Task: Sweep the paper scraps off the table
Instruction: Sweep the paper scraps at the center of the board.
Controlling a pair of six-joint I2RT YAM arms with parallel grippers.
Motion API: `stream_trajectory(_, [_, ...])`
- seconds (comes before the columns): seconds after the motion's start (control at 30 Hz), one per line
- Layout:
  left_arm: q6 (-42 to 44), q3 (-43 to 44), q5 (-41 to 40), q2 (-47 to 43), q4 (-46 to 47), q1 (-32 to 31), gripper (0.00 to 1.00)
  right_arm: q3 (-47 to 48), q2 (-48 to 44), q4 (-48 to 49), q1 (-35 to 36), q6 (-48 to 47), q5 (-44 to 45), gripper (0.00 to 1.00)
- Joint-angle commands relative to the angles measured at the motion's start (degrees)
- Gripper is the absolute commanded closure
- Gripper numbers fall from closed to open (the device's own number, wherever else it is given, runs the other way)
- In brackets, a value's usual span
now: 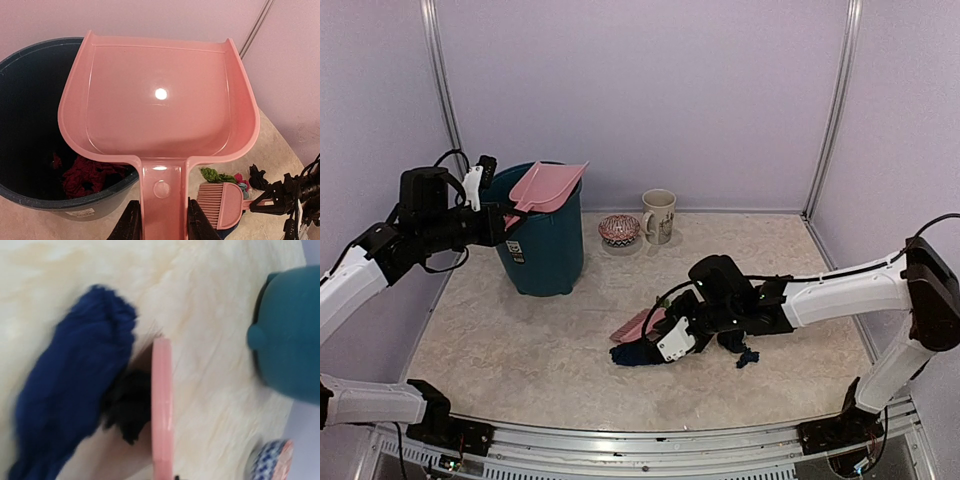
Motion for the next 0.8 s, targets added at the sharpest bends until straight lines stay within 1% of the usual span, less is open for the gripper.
stream_trajectory(0.0, [-0.06, -0.34, 0.76, -0.39, 1.79, 0.49, 1.0, -6.55, -8.7, -3.99, 1.06, 6.58, 4.41, 1.0])
stream_trajectory(0.1, [-0.12, -0.28, 0.92, -0.16, 1.66, 0.64, 1.0, -10.79, -15.51, -1.75, 1.2, 10.01, 5.31, 1.0])
stream_trajectory(0.2, [-0.23, -0.28, 0.93, 0.0, 1.68, 0.96, 1.0, -13.05, -22.84, 1.28, 1.81, 13.7, 4.65, 1.0])
stream_trajectory(0.3, [-0.32, -0.25, 1.13, -0.04, 1.76, 1.07, 1.0, -13.42, -28.3, 3.71, 2.9, 17.32, 5.2, 1.0])
stream_trajectory(0.4, [-0.32, -0.25, 1.03, 0.18, 1.74, 1.09, 1.0, -11.46, -30.89, 4.79, 4.2, 24.16, 6.61, 1.0])
stream_trajectory(0.5, [-0.32, -0.25, 0.56, 0.12, 1.57, 1.1, 1.0, -6.97, -31.14, 3.47, 5.56, 34.78, 6.62, 1.0])
stream_trajectory(0.67, [-0.32, -0.58, -1.26, -1.71, 1.95, 1.1, 1.0, -3.74, -28.76, 8.43, 9.76, 56.08, 13.11, 1.0])
stream_trajectory(0.77, [-0.42, -0.76, -2.36, -2.63, 2.17, 1.1, 1.0, -1.67, -25.63, 9.02, 11.93, 67.5, 16.16, 1.0])
